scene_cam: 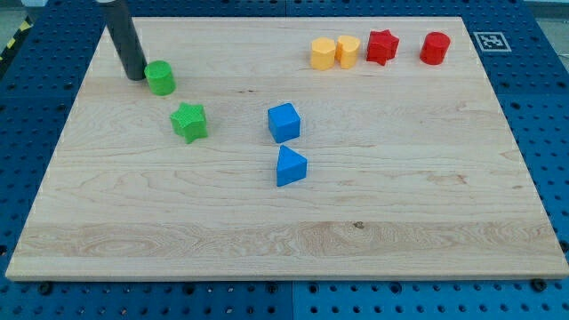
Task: Push the green circle top left to the blue cube
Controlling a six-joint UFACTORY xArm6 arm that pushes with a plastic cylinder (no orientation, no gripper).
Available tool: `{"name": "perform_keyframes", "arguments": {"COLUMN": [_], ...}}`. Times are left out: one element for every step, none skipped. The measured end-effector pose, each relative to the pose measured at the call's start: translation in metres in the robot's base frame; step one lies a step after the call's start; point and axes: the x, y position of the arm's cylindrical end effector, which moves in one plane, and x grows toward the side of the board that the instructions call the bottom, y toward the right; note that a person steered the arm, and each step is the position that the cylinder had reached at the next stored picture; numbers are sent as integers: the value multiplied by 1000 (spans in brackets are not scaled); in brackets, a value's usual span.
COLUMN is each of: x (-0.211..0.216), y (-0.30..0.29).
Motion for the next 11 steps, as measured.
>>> {"name": "perform_keyframes", "arguments": {"x": [8,-2,-5,0,17,29,30,30,30,30,35], "y": [-6,-2,8,20,29,36,40,42,61,89,95]}}
